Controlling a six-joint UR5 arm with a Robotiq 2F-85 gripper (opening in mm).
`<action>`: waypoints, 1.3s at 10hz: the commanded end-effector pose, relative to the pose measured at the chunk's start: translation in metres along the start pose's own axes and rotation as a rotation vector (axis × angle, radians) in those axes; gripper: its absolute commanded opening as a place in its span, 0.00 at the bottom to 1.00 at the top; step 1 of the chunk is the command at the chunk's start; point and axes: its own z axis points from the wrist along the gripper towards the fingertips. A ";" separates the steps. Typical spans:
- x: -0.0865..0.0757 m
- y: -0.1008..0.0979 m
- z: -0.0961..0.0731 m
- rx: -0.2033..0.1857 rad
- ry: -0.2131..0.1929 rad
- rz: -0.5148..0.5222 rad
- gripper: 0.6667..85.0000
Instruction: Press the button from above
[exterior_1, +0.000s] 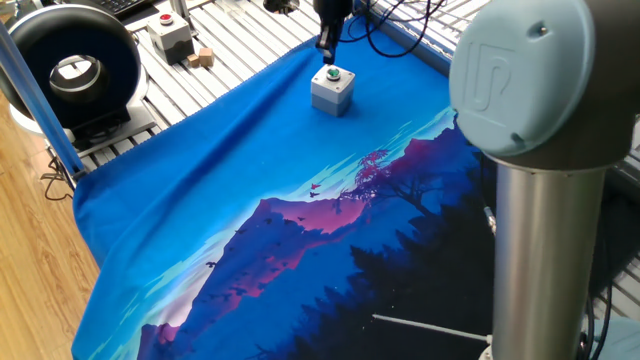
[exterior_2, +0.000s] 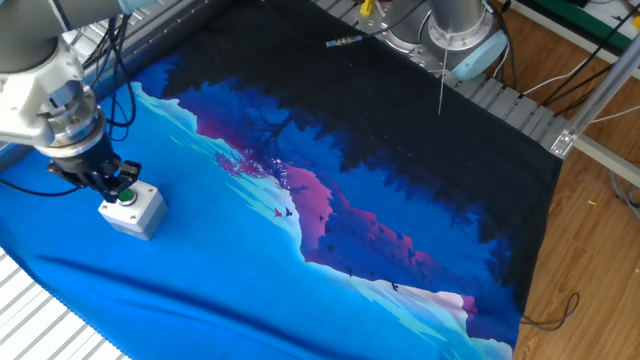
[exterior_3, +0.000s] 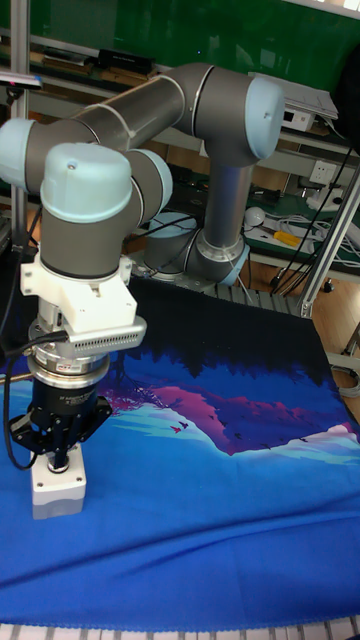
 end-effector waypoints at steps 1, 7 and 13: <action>0.000 0.002 -0.006 -0.006 -0.041 0.016 0.00; 0.012 -0.003 0.011 0.100 0.169 0.041 0.00; 0.026 -0.006 0.002 0.161 0.260 -0.044 0.00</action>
